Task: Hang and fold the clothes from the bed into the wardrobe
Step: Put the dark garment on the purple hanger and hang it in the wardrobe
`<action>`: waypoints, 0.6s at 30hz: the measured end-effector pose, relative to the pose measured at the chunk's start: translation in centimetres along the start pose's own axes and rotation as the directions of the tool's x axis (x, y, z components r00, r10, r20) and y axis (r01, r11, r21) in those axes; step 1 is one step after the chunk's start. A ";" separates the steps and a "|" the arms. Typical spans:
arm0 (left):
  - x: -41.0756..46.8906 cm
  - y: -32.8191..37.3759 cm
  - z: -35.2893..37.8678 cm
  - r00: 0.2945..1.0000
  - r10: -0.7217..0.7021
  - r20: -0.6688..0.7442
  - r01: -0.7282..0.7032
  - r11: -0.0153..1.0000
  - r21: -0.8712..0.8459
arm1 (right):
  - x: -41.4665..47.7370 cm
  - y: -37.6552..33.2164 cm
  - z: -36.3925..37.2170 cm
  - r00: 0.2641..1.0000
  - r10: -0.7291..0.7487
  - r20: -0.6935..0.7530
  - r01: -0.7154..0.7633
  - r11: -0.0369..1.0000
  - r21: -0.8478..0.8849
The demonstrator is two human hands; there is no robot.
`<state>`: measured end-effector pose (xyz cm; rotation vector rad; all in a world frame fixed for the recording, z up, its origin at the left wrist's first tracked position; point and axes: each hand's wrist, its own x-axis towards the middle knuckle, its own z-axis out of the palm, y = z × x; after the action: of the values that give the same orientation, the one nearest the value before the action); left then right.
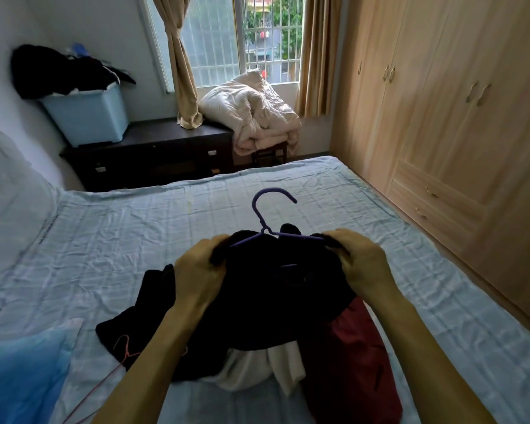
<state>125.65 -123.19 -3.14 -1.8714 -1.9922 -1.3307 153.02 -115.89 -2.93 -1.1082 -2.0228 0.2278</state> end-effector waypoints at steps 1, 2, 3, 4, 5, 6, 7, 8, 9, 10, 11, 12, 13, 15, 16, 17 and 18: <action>0.5 0.3 -0.2 1.000 0.027 -0.001 -0.027 1.000 -0.004 | 0.5 -0.7 0.1 1.000 -0.028 -0.004 0.028 1.000 0.002; 1.0 0.5 -0.5 0.999 0.051 -0.004 -0.051 0.999 -0.005 | 1.0 -1.5 0.2 0.998 -0.054 -0.012 0.054 0.999 0.008; 1.5 0.7 -0.9 0.998 0.069 -0.013 -0.069 0.998 -0.008 | 1.6 -2.3 0.2 0.997 -0.071 -0.021 0.071 0.997 0.017; 2.0 0.9 -1.3 0.997 0.076 -0.027 -0.076 0.997 -0.015 | 2.2 -2.8 0.0 0.996 -0.082 -0.030 0.082 0.996 0.024; 2.3 0.9 -1.7 0.996 0.075 -0.045 -0.076 0.997 -0.024 | 2.8 -3.3 -0.2 0.995 -0.096 -0.038 0.097 0.995 0.027; 2.7 1.0 -2.2 0.995 0.074 -0.062 -0.076 0.997 -0.033 | 3.5 -3.5 -0.6 0.992 -0.119 -0.044 0.120 0.992 0.024; 3.2 1.1 -2.7 0.994 0.077 -0.077 -0.080 0.996 -0.038 | 4.2 -3.8 -1.1 0.988 -0.144 -0.052 0.144 0.990 0.007; 3.7 1.2 -3.2 0.993 0.082 -0.089 -0.085 0.996 -0.038 | 4.9 -3.9 -1.4 0.983 -0.169 -0.068 0.168 0.986 -0.023; 4.3 1.4 -3.8 0.991 0.087 -0.101 -0.091 0.995 -0.038 | 5.4 -4.0 -1.7 0.978 -0.183 -0.096 0.178 0.982 -0.063; 5.1 1.8 -4.3 0.989 0.090 -0.115 -0.096 0.995 -0.043 | 6.0 -4.1 -1.9 0.975 -0.177 -0.134 0.164 0.981 -0.099; 6.1 2.1 -4.9 0.987 0.092 -0.133 -0.099 0.994 -0.048 | 6.8 -4.3 -2.2 0.974 -0.143 -0.175 0.122 0.985 -0.124; 7.2 2.5 -5.4 0.983 0.099 -0.153 -0.108 0.993 -0.048 | 7.6 -4.5 -2.7 0.973 -0.094 -0.212 0.067 0.989 -0.131; 8.4 2.9 -6.0 0.979 0.113 -0.169 -0.122 0.992 -0.043 | 8.6 -4.8 -3.1 0.970 -0.053 -0.239 0.024 0.992 -0.125; 10.5 3.7 -7.2 0.975 0.140 -0.174 -0.149 0.988 -0.038 | 10.4 -5.9 -4.1 0.959 -0.044 -0.280 0.012 0.993 -0.115; 11.7 4.2 -7.9 0.970 0.158 -0.183 -0.167 0.986 -0.031 | 11.4 -6.6 -4.8 0.948 -0.061 -0.311 0.028 0.994 -0.109; 12.7 4.6 -8.6 0.965 0.176 -0.194 -0.184 0.983 -0.019 | 12.3 -7.2 -5.2 0.937 -0.075 -0.341 0.043 0.994 -0.101; 13.5 5.0 -9.1 0.960 0.192 -0.205 -0.199 0.980 -0.013 | 12.9 -7.6 -5.4 0.924 -0.086 -0.372 0.055 0.994 -0.092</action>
<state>122.42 -119.36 13.15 -1.8083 -1.6510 -1.4398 148.24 -111.58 11.67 -1.0351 -1.7338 -0.1001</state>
